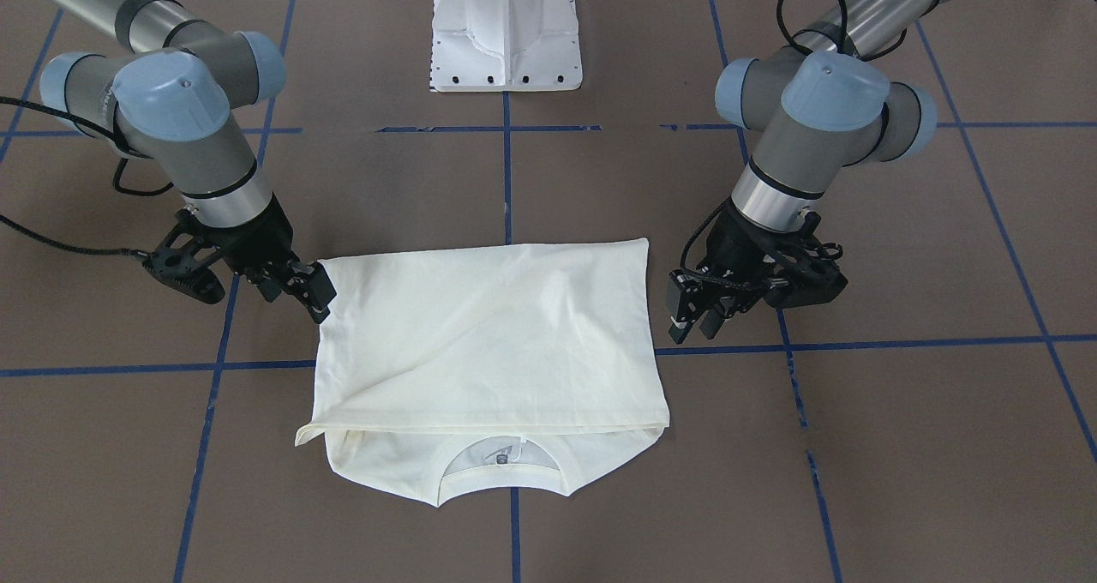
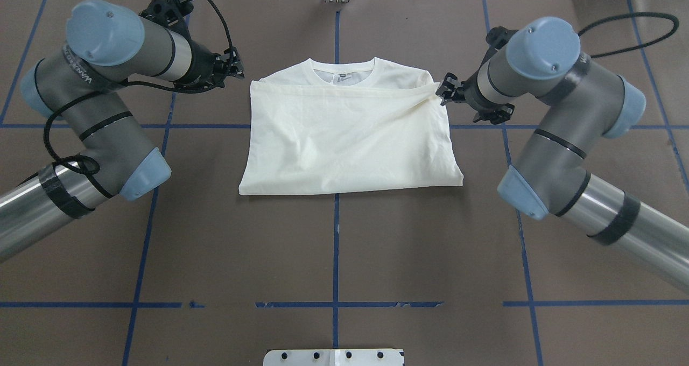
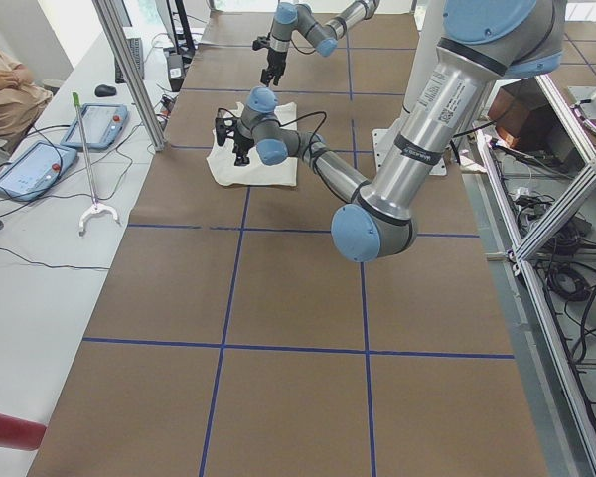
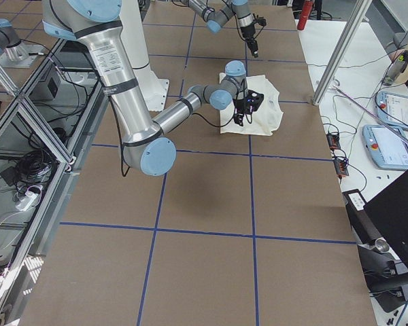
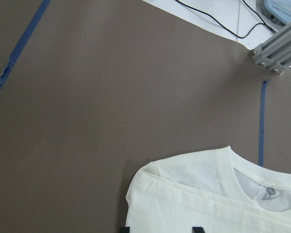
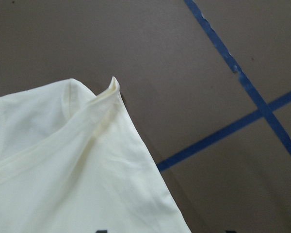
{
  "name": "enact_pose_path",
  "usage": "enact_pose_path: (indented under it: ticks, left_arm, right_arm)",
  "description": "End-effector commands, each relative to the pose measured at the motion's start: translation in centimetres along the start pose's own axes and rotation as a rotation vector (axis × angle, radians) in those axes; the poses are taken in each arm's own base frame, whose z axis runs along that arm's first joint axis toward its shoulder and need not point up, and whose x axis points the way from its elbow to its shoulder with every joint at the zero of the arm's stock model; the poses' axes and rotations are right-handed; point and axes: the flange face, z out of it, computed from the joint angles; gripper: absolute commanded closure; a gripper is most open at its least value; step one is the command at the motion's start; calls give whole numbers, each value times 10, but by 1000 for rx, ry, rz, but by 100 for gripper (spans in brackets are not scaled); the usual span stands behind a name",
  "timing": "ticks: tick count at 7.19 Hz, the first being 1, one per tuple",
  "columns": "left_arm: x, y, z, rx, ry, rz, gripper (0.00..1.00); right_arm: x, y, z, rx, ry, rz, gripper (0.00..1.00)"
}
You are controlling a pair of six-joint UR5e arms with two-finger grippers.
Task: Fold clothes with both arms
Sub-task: 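Release the hem and raise both grippers away from the shirt, then grasp the folded shirt's side edge with the right gripper and pull inward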
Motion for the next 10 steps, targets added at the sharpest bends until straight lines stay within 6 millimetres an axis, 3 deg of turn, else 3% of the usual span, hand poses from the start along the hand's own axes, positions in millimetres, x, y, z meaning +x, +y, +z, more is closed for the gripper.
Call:
enact_pose_path:
  ticks: [1,2,5,6,7,8,10]
  left_arm:
    - [1,3,-5,-6,8,4,47]
    - [1,3,-5,-5,8,4,47]
    - [3,3,-5,-5,11,6,47]
    - [3,3,-5,-5,9,7,47]
    - [3,3,-5,-5,9,7,47]
    - [2,3,-5,-5,8,6,47]
    - [0,2,-3,-3,3,7,47]
  right_arm:
    - [21,63,35,4,47,36,14]
    - [17,69,36,-2,43,59,14]
    - [33,75,49,-7,79,50,15]
    - [38,75,51,-7,87,52,21]
    - [38,75,52,-6,88,53,49]
    - [36,75,49,-10,81,53,99]
    - [32,77,48,-13,77,50,100]
